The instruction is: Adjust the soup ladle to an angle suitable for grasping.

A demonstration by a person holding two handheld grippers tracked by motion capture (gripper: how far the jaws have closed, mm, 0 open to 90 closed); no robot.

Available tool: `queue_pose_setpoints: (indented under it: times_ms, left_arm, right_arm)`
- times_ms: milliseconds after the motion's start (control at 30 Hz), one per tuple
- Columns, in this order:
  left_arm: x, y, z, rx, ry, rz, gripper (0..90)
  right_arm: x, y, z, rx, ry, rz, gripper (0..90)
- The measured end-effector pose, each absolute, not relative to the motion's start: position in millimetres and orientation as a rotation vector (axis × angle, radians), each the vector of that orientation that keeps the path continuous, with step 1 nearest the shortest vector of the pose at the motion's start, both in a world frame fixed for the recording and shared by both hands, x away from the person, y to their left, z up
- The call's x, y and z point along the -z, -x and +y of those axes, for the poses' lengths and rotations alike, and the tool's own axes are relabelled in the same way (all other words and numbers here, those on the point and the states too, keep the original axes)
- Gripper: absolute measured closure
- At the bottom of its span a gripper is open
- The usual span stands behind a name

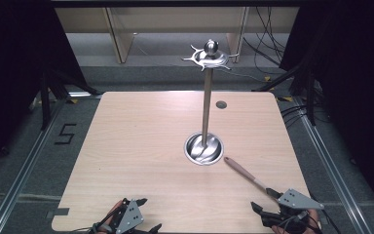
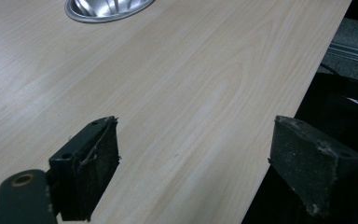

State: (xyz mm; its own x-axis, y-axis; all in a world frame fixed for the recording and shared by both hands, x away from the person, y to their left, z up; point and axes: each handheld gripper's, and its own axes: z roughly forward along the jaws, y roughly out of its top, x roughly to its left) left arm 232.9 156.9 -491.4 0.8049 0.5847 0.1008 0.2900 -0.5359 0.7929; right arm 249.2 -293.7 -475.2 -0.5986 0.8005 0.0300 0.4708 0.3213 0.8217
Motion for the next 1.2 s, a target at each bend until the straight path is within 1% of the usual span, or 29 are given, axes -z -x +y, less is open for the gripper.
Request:
queue_pose_setpoints:
  times_ms: [100, 167, 467, 700, 933, 1200]
  left_arm:
    - [490.9, -232.4, 156.8, -0.434, -2.154, 0.647, 14.9]
    - [490.4, -232.9, 157.7, -0.433, -2.173, 0.638, 14.9]
    - [490.8, -233.2, 157.5, -0.430, -2.171, 0.640, 14.9]
    - [491.8, -232.9, 156.0, -0.447, -2.169, 0.634, 14.9]
    - [492.3, -232.9, 155.8, -0.441, -2.168, 0.640, 14.9]
    - [492.1, -233.3, 155.8, -0.421, -2.178, 0.641, 14.9]
  right_arm:
    - [475.2, -249.2, -293.9, -1.178, -1.137, 2.209, 28.8]
    - [475.5, -249.5, -294.9, -1.147, -1.127, 2.234, 32.2]
    - [476.1, -250.4, -292.4, -1.094, -1.087, 2.280, 33.0]
    - [472.0, -265.2, -289.5, -1.013, -1.036, 2.310, 34.8]
    - [472.8, -271.8, -288.3, -0.911, -1.005, 2.350, 36.2]
    - [468.4, -283.0, -283.9, -0.775, -1.068, 2.381, 37.1]
